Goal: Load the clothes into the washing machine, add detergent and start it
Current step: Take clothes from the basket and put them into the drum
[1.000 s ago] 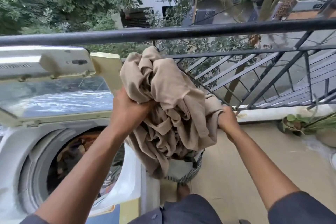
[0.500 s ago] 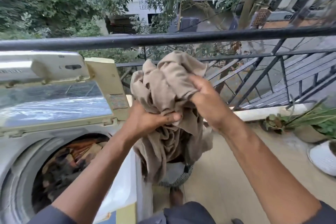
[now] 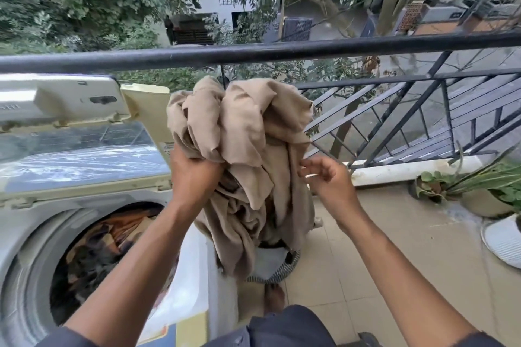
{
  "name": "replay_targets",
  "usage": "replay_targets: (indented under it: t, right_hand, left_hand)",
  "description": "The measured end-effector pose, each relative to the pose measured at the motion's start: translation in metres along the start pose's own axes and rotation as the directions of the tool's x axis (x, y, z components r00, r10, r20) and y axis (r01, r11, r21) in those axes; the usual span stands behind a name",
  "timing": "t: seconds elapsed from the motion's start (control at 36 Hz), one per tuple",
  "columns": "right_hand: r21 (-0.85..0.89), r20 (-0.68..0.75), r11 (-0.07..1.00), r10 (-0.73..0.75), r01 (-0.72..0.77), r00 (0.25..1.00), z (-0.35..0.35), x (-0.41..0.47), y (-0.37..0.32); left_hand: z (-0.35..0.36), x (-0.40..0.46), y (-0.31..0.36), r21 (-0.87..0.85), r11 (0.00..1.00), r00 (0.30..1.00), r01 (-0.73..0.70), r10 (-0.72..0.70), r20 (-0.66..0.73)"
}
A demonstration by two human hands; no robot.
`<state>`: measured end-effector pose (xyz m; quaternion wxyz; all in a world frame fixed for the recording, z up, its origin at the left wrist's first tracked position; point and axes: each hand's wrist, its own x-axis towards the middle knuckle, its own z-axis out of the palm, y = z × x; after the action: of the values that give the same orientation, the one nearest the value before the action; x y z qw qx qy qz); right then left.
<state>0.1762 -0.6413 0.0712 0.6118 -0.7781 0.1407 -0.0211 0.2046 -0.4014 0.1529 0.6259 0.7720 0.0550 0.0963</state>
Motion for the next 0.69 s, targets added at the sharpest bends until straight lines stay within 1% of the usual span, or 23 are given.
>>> replay_targets:
  t: [0.03, 0.06, 0.08, 0.11, 0.14, 0.17, 0.22, 0.25, 0.31, 0.39, 0.44, 0.53, 0.58, 0.61, 0.69]
  right_hand:
    - [-0.089, 0.104, 0.994, 0.073, -0.064, 0.992, 0.0, 0.005, 0.024]
    - [-0.195, 0.239, 0.975, 0.154, -0.108, 0.959, 0.001, 0.007, 0.044]
    - [-0.288, 0.326, 0.952, 0.197, -0.101, 0.925, 0.003, 0.013, 0.066]
    - [-0.374, 0.362, 0.924, 0.227, -0.082, 0.904, 0.008, 0.017, 0.082]
    - [-0.432, 0.376, 0.9, 0.241, -0.06, 0.895, 0.014, 0.023, 0.098]
    - [-0.477, 0.351, 0.877, 0.256, -0.063, 0.901, 0.021, 0.028, 0.111]
    - [-0.532, 0.272, 0.844, 0.248, -0.069, 0.93, 0.033, 0.025, 0.107]
    - [-0.534, 0.225, 0.841, 0.232, -0.079, 0.946, 0.036, 0.026, 0.107]
    - [-0.514, 0.171, 0.848, 0.253, -0.133, 0.952, 0.037, 0.026, 0.105]
    - [-0.509, 0.116, 0.838, 0.29, -0.194, 0.95, 0.03, 0.028, 0.107]
    - [-0.5, 0.052, 0.849, 0.226, -0.17, 0.973, 0.02, 0.035, 0.104]
    - [-0.487, 0.0, 0.863, 0.149, -0.13, 0.989, -0.003, 0.049, 0.095]
    - [-0.39, -0.038, 0.914, 0.109, -0.115, 0.993, -0.017, 0.057, 0.083]
    - [-0.31, -0.062, 0.944, 0.096, -0.11, 0.993, -0.023, 0.059, 0.07]
    - [-0.112, -0.076, 0.993, 0.031, -0.04, 0.997, -0.033, 0.046, 0.0]
  left_hand:
    - [-0.002, 0.002, 0.001, -0.009, 1.0, 1.0, 0.015, -0.015, -0.003]
    - [-0.004, 0.003, 0.004, -0.007, 1.0, 1.0, 0.024, -0.024, -0.003]
    - [-0.005, 0.004, 0.007, -0.016, 0.999, 1.0, 0.03, -0.03, -0.009]
    - [-0.007, 0.006, 0.01, -0.045, 0.999, 0.999, 0.029, -0.03, -0.023]
    - [-0.008, 0.007, 0.014, -0.07, 0.997, 0.999, 0.022, -0.025, -0.042]
    - [-0.01, 0.009, 0.018, -0.081, 0.997, 0.998, 0.012, -0.017, -0.061]
    - [-0.013, 0.011, 0.025, -0.084, 0.996, 0.996, 0.006, -0.013, -0.089]
    - [-0.015, 0.012, 0.028, -0.091, 0.996, 0.995, 0.007, -0.015, -0.098]
    - [-0.02, 0.013, 0.031, -0.083, 0.997, 0.995, -0.008, 0.0, -0.098]
    - [-0.024, 0.014, 0.028, 0.005, 1.0, 0.996, -0.017, 0.017, -0.091]
    - [-0.024, 0.013, 0.022, 0.046, 0.999, 0.995, -0.004, 0.008, -0.096]
    - [-0.022, 0.008, 0.014, 0.132, 0.991, 0.997, 0.014, -0.003, -0.082]
    - [-0.018, 0.005, 0.008, 0.192, 0.981, 0.998, 0.031, -0.02, -0.063]
    - [-0.015, 0.003, 0.005, 0.214, 0.976, 0.998, 0.04, -0.029, -0.056]
    - [-0.004, -0.001, 0.0, 0.286, 0.956, 0.997, 0.071, -0.057, -0.056]
